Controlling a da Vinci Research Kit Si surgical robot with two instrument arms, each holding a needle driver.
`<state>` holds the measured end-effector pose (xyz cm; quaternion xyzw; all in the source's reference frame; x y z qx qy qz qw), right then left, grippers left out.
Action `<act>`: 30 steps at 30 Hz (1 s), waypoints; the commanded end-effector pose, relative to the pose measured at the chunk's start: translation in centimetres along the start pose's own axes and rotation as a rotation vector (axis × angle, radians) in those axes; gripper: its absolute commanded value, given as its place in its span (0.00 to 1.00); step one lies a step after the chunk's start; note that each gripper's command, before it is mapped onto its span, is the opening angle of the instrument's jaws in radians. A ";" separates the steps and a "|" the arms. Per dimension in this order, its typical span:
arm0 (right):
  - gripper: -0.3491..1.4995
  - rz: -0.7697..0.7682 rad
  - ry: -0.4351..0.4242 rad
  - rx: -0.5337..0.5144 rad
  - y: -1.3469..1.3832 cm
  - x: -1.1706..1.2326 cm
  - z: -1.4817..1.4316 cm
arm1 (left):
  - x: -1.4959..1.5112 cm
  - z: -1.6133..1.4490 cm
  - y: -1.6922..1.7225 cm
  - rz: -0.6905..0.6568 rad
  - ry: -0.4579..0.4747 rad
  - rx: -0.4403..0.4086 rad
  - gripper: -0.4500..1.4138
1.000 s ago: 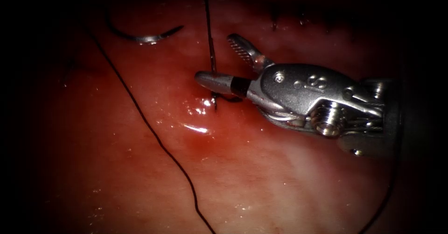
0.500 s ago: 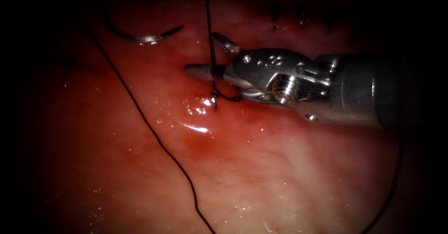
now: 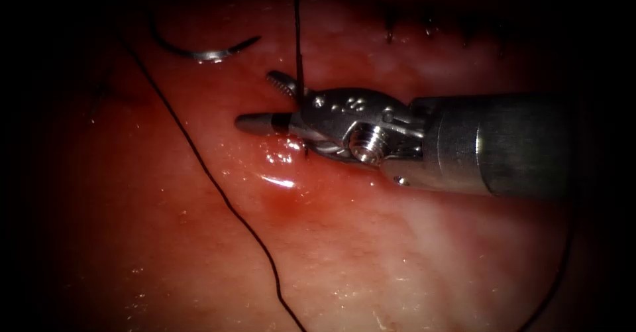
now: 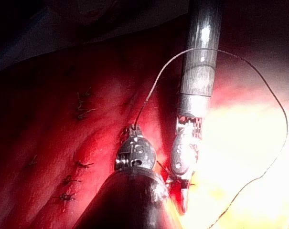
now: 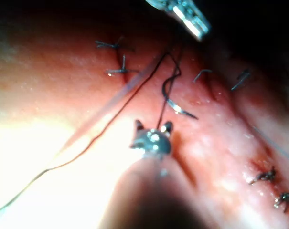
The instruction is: Wound Closure
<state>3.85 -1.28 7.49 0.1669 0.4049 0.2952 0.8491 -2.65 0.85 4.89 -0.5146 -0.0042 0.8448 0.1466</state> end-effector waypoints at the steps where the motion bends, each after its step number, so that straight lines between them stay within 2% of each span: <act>1: 0.88 0.000 0.017 -0.004 0.06 0.02 0.07 | 0.02 0.08 -0.01 0.001 0.003 0.001 0.00; 4: 0.84 0.000 0.041 -0.008 0.10 0.03 0.06 | 0.03 0.08 0.02 0.001 0.005 -0.001 0.00; 5: 0.81 -0.001 0.044 -0.008 0.10 0.03 0.07 | 0.03 0.08 0.02 0.001 0.005 -0.001 0.00; 6: 0.71 -0.001 0.047 -0.008 0.09 0.03 0.07 | 0.03 0.08 0.02 0.001 0.005 -0.001 0.00; 7: 0.47 -0.003 0.059 -0.007 0.07 0.02 0.06 | 0.04 0.08 0.02 0.001 0.005 -0.002 0.00; 8: 0.11 -0.005 0.073 -0.005 0.06 0.00 0.05 | 0.04 0.08 0.03 0.001 0.005 -0.002 0.00; 9: 0.00 -0.008 0.079 -0.006 0.04 -0.01 0.04 | 0.04 0.08 0.03 0.002 0.006 -0.002 0.00; 11: 0.00 -0.001 0.064 -0.045 0.04 0.02 0.04 | 0.04 0.07 0.05 0.002 0.006 -0.003 0.00; 13: 0.00 -0.014 0.090 -0.063 0.05 0.05 0.03 | 0.04 0.06 0.05 0.002 0.006 -0.004 0.00; 18: 0.00 -0.061 0.141 -0.069 0.08 0.09 -0.02 | 0.04 0.02 0.06 0.003 0.008 -0.008 0.00; 19: 0.00 -0.063 0.161 -0.042 0.09 0.10 -0.05 | 0.04 0.00 0.06 0.003 0.009 -0.010 0.00; 20: 0.33 -0.063 0.176 -0.037 0.10 0.10 -0.08 | 0.04 -0.01 0.06 0.003 0.009 -0.011 0.00; 21: 0.51 -0.063 0.188 -0.035 0.11 0.10 -0.12 | 0.04 -0.02 0.05 0.003 0.009 -0.012 0.00; 22: 0.77 -0.061 0.196 -0.034 0.13 0.11 -0.16 | 0.03 -0.02 0.05 0.003 0.010 -0.012 0.00; 23: 0.93 -0.060 0.222 -0.026 0.17 0.11 -0.27 | 0.03 -0.03 0.04 0.003 0.011 -0.014 0.00; 26: 0.99 -0.057 0.251 -0.038 0.21 0.08 -0.43 | 0.03 -0.03 0.01 0.002 0.012 -0.015 0.00; 30: 0.99 -0.097 0.270 -0.034 0.37 -0.13 -0.96 | 0.01 -0.03 -0.05 0.003 0.010 -0.015 0.00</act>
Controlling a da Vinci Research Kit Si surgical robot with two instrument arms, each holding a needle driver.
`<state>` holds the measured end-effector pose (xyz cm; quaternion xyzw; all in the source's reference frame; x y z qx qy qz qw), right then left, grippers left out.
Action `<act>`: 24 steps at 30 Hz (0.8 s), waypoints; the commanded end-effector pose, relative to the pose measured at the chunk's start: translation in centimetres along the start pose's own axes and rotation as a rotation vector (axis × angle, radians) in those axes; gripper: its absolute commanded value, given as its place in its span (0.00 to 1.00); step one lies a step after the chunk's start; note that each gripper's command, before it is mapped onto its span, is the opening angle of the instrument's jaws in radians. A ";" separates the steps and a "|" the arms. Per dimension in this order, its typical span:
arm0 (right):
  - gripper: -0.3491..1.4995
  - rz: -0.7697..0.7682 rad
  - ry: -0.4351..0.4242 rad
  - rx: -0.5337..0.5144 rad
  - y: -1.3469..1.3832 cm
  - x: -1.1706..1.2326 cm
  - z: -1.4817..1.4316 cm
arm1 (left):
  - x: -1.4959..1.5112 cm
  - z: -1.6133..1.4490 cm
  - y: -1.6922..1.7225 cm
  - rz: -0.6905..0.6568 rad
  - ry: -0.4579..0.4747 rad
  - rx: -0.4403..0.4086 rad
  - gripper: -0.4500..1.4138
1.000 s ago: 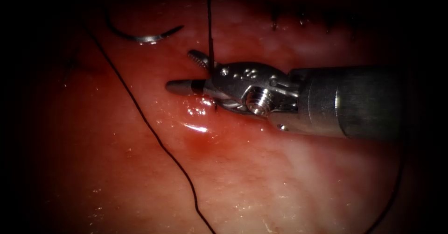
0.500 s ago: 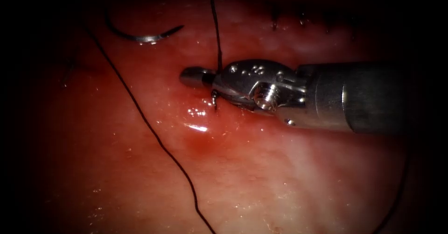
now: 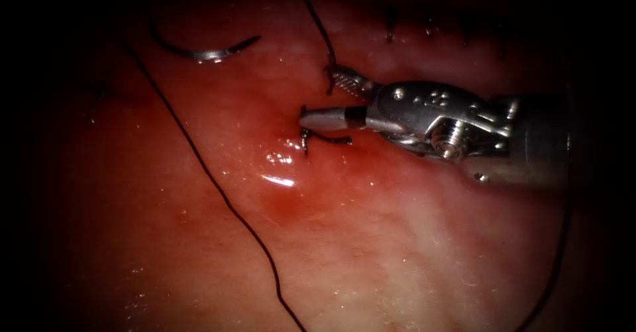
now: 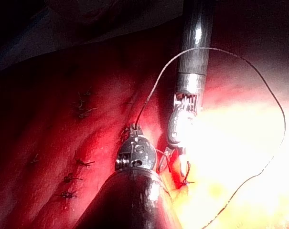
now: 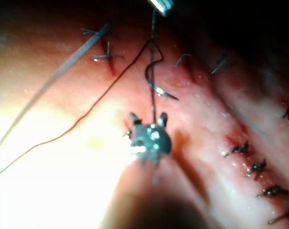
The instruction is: Wound Closure
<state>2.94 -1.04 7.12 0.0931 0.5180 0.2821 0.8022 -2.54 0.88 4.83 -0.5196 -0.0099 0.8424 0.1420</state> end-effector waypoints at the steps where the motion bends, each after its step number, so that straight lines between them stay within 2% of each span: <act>1: 0.99 -0.011 0.004 -0.004 0.07 -0.07 -0.11 | -0.01 0.10 -0.01 0.002 0.001 0.002 0.00; 6: 0.99 -0.078 -0.014 -0.053 0.24 -0.24 -0.70 | -0.05 0.23 0.02 0.008 -0.003 0.015 0.00; 11: 0.99 -0.089 -0.032 -0.086 0.29 -0.41 -1.09 | -0.14 0.39 0.07 0.018 -0.009 0.031 0.00; 14: 0.99 -0.086 -0.027 -0.105 0.25 -0.49 -1.25 | -0.21 0.58 0.06 0.037 -0.011 0.044 0.00; 20: 0.96 -0.105 -0.005 -0.177 0.21 -0.53 -1.57 | -0.36 1.19 0.07 0.093 -0.033 0.074 0.02; 21: 0.96 -0.118 -0.023 -0.218 0.26 -0.51 -1.73 | -0.41 1.41 0.07 0.094 -0.014 0.057 0.30; 23: 0.96 -0.142 -0.048 -0.266 0.33 -0.47 -1.93 | -0.45 1.57 0.09 0.045 0.008 0.029 0.81; 24: 0.96 -0.152 -0.065 -0.296 0.39 -0.45 -2.07 | -0.47 1.63 0.10 -0.016 0.025 0.010 0.86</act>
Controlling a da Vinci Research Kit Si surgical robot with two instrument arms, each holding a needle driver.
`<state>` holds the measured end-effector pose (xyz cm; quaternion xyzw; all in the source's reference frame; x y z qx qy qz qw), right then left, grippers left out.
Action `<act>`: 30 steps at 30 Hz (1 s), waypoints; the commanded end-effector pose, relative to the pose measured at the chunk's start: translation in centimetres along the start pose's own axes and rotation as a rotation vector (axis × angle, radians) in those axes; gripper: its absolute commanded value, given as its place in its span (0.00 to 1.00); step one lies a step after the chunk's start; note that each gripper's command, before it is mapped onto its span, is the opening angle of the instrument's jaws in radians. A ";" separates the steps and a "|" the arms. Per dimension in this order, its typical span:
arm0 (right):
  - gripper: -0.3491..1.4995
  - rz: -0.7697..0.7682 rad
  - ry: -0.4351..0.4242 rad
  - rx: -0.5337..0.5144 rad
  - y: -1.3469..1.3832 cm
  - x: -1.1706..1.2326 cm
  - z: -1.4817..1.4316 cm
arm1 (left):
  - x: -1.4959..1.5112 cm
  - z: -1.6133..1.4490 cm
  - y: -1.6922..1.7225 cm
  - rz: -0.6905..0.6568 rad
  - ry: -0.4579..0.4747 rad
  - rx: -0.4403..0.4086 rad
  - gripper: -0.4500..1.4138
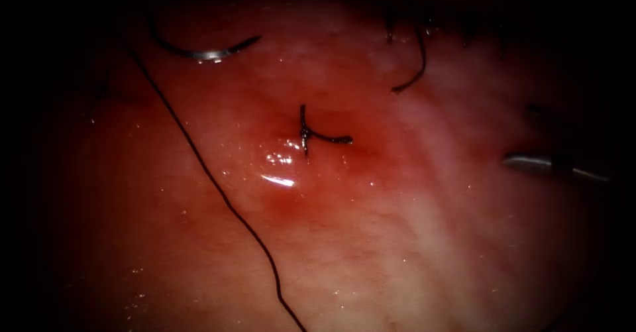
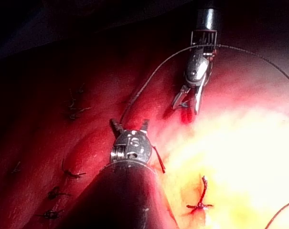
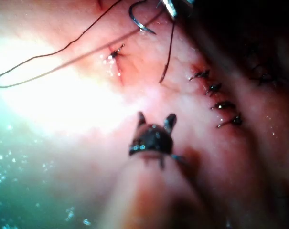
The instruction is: Wound Closure
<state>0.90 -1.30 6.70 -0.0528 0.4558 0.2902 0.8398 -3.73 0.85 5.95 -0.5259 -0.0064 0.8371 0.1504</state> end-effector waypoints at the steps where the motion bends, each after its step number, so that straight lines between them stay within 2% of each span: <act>1: 0.96 -0.011 -0.021 -0.028 0.15 0.00 -0.12 | -0.01 0.10 -0.01 -0.056 0.018 -0.015 0.90; 3: 0.96 -0.025 -0.044 -0.041 0.38 0.07 -0.40 | -0.05 0.13 -0.10 -0.086 0.045 -0.059 0.99; 9: 0.97 -0.050 -0.054 -0.065 0.70 0.40 -0.80 | -0.15 -0.16 -0.35 -0.113 0.097 -0.023 0.99; 18: 0.98 -0.100 -0.078 -0.053 0.81 1.16 -1.23 | -0.15 -0.83 -0.63 -0.108 0.109 0.029 0.99; 20: 0.95 -0.059 -0.005 0.011 0.56 1.57 -1.43 | -0.10 -0.95 -0.69 -0.065 0.090 0.046 0.96; 23: 0.94 -0.039 0.033 0.068 0.20 1.91 -1.55 | 0.03 -0.89 -0.75 -0.061 0.074 0.069 0.92; 24: 0.93 -0.030 0.048 0.082 0.01 2.08 -1.57 | 0.10 -0.77 -0.72 -0.044 0.084 0.067 0.89; 26: 0.93 -0.020 0.068 0.100 -0.22 2.28 -1.55 | 0.14 -0.57 -0.60 -0.039 0.075 0.028 0.87; 27: 0.93 -0.014 0.089 0.119 -0.43 2.43 -1.48 | 0.13 -0.37 -0.42 -0.027 0.049 -0.014 0.87; 30: 0.93 -0.013 0.120 0.135 -0.70 2.56 -1.32 | -0.01 -0.10 -0.12 -0.003 0.024 -0.059 0.86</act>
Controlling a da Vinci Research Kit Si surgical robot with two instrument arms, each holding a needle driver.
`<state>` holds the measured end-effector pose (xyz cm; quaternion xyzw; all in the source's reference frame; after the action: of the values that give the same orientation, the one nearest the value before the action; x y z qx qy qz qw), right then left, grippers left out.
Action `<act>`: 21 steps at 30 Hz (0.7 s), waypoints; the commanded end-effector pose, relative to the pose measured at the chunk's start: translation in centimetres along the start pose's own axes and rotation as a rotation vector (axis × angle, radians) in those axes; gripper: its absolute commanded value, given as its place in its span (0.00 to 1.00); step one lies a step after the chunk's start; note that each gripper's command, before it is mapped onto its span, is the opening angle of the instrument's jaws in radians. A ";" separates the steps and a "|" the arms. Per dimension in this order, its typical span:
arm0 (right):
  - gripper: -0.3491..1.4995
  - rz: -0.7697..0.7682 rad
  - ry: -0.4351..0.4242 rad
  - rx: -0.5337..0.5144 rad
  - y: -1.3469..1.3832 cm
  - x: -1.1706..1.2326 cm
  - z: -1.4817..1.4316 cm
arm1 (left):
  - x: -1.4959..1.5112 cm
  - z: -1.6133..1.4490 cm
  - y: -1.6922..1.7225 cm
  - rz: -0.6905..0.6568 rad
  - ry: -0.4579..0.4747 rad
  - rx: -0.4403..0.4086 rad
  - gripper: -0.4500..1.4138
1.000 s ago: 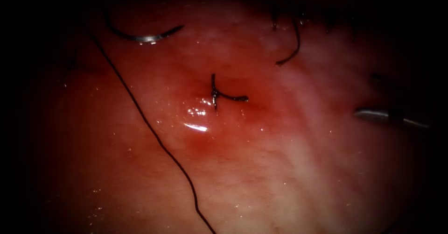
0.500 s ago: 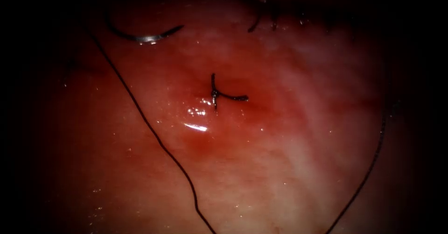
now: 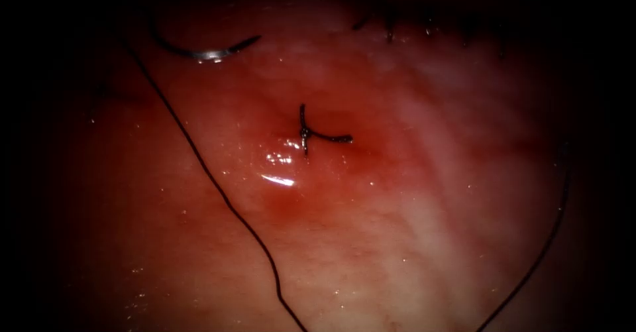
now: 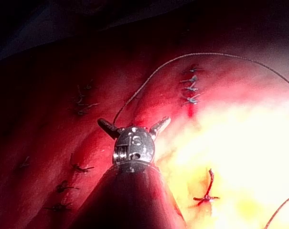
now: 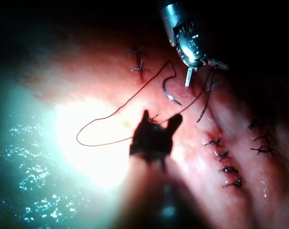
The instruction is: Wound Closure
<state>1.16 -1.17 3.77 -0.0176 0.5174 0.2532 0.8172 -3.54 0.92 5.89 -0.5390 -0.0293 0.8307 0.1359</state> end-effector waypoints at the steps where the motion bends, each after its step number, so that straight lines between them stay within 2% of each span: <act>1: 0.92 -0.005 0.017 0.013 -0.19 0.05 0.23 | -0.07 0.16 0.06 -0.002 0.003 -0.015 0.86; 5: 0.92 -0.017 0.027 0.032 -0.31 -0.04 0.50 | -0.40 0.41 0.42 -0.003 -0.017 -0.087 0.86; 10: 0.90 -0.049 0.017 0.040 -0.36 -0.41 0.81 | -0.80 0.55 0.73 -0.011 -0.039 -0.172 0.86; 16: 0.88 -0.048 -0.023 0.052 -0.36 -0.97 1.07 | -1.10 0.46 0.93 -0.076 -0.032 -0.268 0.87; 21: 0.87 -0.041 -0.049 0.057 -0.32 -1.31 1.24 | -1.23 0.35 0.98 -0.140 -0.055 -0.304 0.87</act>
<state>1.84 -1.59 5.34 0.0018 0.5036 0.2216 0.8350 -3.48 -0.33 6.89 -0.5216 -0.2045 0.8206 0.1128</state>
